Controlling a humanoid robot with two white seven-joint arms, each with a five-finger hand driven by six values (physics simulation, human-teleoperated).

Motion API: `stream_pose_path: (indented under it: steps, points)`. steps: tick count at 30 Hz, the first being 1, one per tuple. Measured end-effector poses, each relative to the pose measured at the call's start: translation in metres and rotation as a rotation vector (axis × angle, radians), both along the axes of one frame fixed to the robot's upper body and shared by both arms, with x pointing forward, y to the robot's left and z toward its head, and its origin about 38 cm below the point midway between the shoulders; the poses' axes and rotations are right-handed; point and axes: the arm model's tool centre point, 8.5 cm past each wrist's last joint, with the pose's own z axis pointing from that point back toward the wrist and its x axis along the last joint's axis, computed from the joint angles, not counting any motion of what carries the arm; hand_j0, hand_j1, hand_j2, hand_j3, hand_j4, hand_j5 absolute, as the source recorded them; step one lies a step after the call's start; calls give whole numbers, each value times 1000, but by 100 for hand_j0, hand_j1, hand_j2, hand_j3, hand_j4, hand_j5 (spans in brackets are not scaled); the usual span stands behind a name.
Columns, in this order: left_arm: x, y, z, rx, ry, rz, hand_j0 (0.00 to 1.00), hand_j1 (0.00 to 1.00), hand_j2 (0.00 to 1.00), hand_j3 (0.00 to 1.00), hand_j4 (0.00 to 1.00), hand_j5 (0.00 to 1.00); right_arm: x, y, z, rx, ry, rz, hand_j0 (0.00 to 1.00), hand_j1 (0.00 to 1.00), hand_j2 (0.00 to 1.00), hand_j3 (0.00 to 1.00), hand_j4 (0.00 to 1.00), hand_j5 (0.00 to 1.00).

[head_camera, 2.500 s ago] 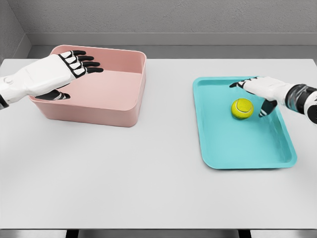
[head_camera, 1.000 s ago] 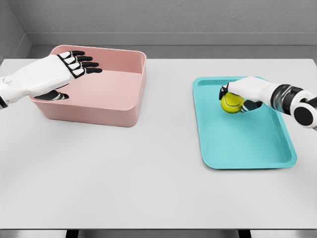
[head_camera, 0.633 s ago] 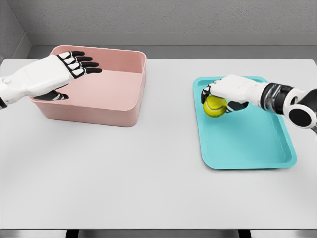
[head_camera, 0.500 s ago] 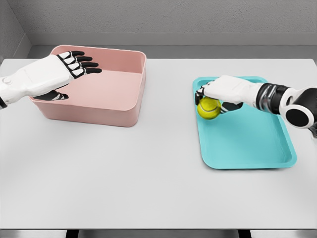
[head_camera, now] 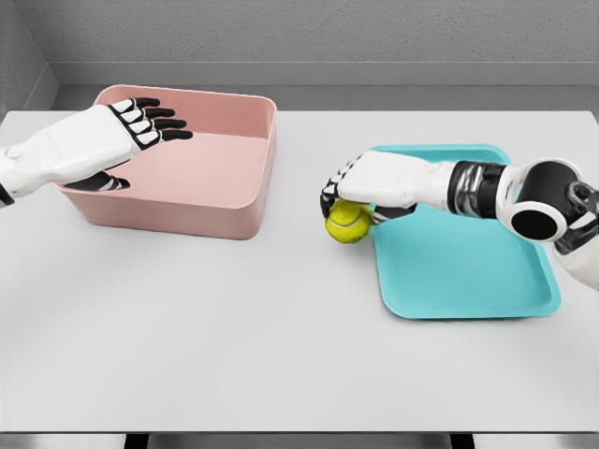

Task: Put the tennis from the blue tray into the pink basket with both arms

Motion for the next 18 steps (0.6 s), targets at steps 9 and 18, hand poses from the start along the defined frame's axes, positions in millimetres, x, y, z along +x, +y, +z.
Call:
stream_pose_path:
  steps: [9, 18]
  points:
    - [0, 0, 1, -2, -2, 1, 100, 100, 100, 100, 100, 100, -8, 33, -5, 16, 12, 93, 52, 52, 52, 52, 52, 52]
    - [-1, -1, 0, -2, -1, -4, 100, 100, 100, 100, 100, 100, 10, -12, 16, 7, -33, -59, 98, 98, 98, 98, 98, 98]
